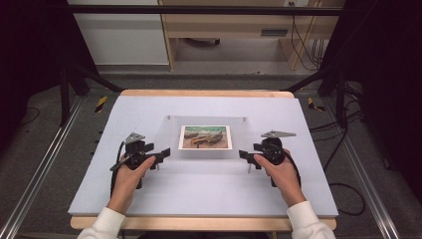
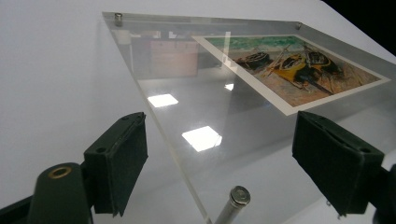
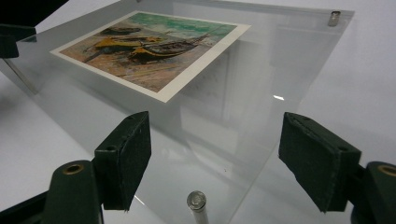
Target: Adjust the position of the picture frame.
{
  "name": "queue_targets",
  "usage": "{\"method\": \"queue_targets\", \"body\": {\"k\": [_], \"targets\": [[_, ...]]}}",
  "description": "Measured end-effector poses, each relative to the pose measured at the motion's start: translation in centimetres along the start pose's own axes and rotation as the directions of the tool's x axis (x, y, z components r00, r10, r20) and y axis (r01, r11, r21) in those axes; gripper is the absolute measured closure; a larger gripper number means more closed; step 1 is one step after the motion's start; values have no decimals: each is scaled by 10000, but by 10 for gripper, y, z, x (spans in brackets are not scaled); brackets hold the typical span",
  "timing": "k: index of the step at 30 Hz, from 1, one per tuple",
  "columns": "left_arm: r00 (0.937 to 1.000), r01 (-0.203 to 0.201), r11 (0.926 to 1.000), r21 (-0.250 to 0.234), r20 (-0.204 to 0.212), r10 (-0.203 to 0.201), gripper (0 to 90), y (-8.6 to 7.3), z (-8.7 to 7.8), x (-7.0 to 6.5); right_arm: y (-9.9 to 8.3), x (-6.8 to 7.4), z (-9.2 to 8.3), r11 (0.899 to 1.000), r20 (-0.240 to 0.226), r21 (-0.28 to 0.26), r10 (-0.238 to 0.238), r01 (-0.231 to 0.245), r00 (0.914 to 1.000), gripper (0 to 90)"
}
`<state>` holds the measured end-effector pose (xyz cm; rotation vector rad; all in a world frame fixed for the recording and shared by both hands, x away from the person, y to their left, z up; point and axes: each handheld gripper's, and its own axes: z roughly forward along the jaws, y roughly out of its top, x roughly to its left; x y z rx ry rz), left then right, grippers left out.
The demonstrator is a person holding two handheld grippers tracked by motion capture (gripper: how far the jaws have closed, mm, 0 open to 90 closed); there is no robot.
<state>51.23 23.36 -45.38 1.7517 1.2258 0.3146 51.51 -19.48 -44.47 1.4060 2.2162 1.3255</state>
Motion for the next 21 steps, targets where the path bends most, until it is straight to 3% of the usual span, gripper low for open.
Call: {"method": "queue_targets", "body": {"k": [2,8,12,16,21], "targets": [[9994,213,9997,78,286,-215,177,0,1,1,0,-2,1,9999,-103,-14,165,-166,9998,252],[9979,385,9991,169,509,-394,175,-1,2,3,-3,-5,2,9983,-319,-69,576,-579,9978,248],[9943,783,9966,266,699,-800,170,-2,4,6,-4,-4,2,9975,-301,-62,700,-703,9971,236],[9909,961,9949,318,916,-986,170,-2,6,8,-6,-8,3,9930,-610,4,1180,-1182,9911,223],[9868,1156,9924,412,1095,-1194,167,-3,8,7,-6,-9,3,9919,-674,1,1266,-1269,9897,221]]}}
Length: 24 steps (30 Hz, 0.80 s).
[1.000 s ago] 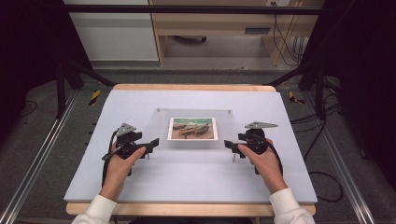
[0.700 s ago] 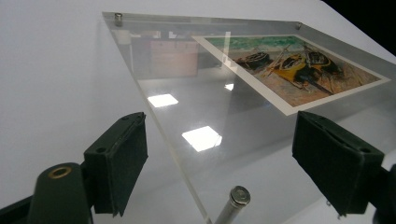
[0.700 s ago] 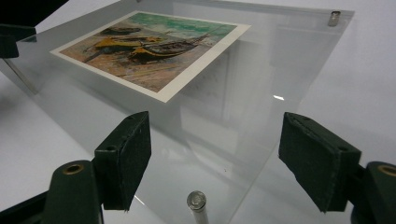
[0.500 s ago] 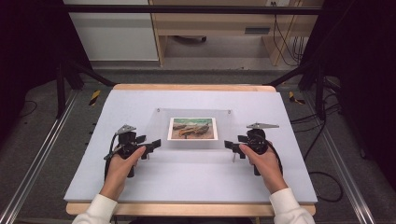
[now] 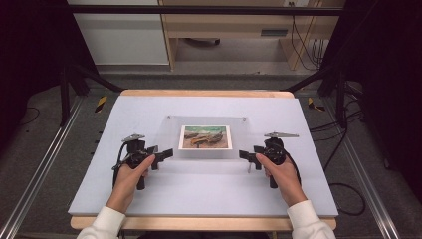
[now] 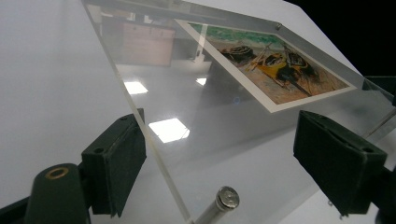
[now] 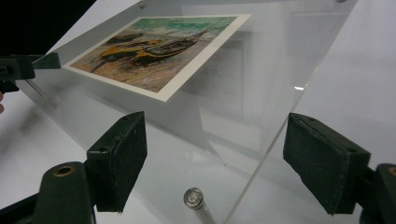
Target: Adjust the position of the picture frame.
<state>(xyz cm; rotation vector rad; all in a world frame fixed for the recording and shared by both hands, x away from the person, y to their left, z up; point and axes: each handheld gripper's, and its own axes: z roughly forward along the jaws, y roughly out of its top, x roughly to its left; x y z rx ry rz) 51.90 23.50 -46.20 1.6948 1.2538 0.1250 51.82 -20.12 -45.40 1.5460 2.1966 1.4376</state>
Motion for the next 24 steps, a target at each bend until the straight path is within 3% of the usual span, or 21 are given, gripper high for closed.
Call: {"method": "queue_targets", "body": {"k": [8,24], "targets": [[9999,16,10000,3,131,-16,168,0,1,1,0,-2,0,10000,-86,61,72,-72,9999,222],[9999,-60,10000,79,154,59,168,1,1,3,-1,-5,5,9977,-498,176,662,-654,9966,205]]}}
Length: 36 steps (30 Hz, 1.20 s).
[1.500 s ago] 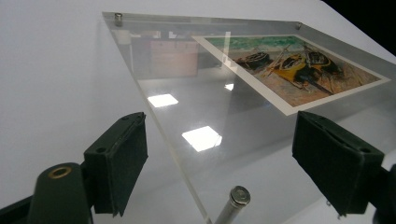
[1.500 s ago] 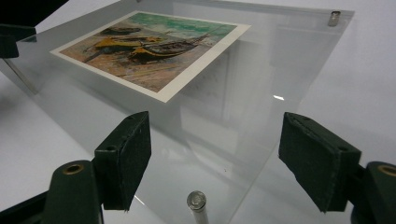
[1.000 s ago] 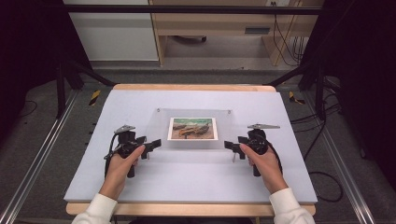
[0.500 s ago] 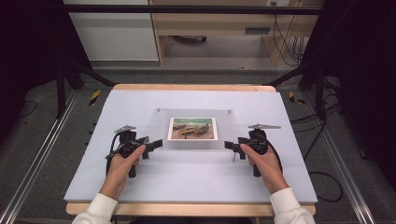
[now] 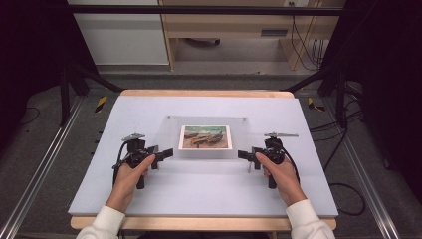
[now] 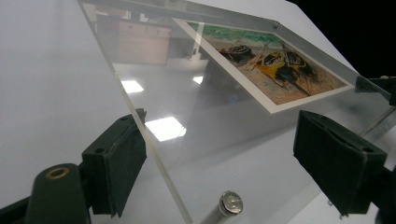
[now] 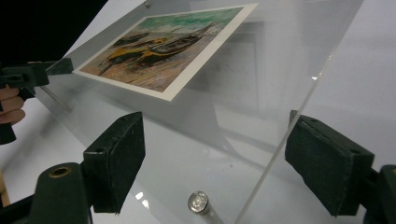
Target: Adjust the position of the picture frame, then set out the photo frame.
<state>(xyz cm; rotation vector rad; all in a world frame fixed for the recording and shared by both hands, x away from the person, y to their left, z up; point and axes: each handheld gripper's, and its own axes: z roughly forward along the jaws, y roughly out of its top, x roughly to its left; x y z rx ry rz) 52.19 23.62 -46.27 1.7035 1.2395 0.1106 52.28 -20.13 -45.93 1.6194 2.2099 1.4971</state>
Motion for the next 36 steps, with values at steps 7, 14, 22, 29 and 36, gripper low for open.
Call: {"method": "queue_targets", "body": {"k": [7,14,22,29,36], "targets": [[10000,2,9999,133,12,-2,174,2,0,0,1,-1,1,10000,-1,11,27,-27,10000,211],[9999,-40,9999,157,132,38,192,2,-2,3,2,-1,1,10000,55,51,33,-33,10000,219],[9999,-15,9998,205,129,12,208,2,-3,3,2,-1,0,10000,38,75,-53,53,10000,224],[9999,5,9998,210,115,-8,218,3,-4,3,2,-1,0,10000,54,67,-56,56,10000,230],[9999,-109,9997,219,88,107,231,3,-5,3,3,0,-1,9998,113,55,-207,206,9997,239]]}}
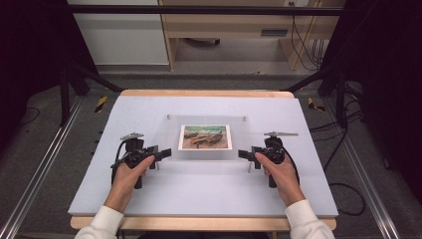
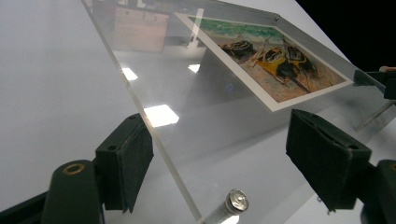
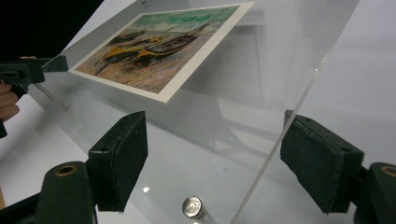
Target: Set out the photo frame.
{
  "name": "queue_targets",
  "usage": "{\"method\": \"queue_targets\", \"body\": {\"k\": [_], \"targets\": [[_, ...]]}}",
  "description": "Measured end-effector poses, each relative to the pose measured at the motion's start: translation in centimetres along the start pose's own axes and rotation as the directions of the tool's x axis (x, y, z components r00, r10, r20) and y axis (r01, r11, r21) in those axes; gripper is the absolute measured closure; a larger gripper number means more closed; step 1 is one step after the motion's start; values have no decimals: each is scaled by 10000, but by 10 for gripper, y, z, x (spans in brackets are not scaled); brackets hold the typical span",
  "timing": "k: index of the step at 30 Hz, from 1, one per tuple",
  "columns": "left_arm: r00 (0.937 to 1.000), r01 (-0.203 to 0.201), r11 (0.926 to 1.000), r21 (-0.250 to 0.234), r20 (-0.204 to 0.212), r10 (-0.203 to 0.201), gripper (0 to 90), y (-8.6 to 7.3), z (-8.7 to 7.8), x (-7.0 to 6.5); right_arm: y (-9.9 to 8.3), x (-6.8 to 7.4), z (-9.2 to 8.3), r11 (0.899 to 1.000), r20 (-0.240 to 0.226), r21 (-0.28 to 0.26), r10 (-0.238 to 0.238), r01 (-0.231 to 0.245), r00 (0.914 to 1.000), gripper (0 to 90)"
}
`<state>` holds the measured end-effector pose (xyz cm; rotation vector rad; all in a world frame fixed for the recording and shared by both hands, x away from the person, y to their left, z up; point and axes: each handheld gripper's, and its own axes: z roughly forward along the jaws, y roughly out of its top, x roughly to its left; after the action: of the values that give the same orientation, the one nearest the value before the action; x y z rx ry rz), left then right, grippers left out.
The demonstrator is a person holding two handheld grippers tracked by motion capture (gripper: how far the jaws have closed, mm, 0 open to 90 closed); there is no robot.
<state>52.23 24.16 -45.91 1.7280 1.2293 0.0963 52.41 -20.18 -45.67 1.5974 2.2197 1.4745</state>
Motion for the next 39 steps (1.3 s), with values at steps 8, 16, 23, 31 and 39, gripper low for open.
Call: {"method": "queue_targets", "body": {"k": [8,16,23,31,39], "targets": [[9999,-99,10000,-10,-61,99,233,0,-1,-2,0,2,-2,10000,91,1,-53,53,9999,249],[9986,-493,9988,2,-195,493,247,-1,-6,-7,-2,7,-7,9994,285,-161,-308,312,9991,295],[9982,-539,9985,-136,-274,535,300,-5,-13,-11,-9,12,-16,9979,411,-306,-555,568,9976,339],[9972,-576,9977,-347,-492,559,356,-10,-22,-15,-11,20,-20,9937,664,-377,-1025,1052,9925,367],[9973,-543,9975,-461,-521,519,375,-13,-25,-15,-8,20,-18,9914,711,-425,-1209,1241,9901,378]]}}
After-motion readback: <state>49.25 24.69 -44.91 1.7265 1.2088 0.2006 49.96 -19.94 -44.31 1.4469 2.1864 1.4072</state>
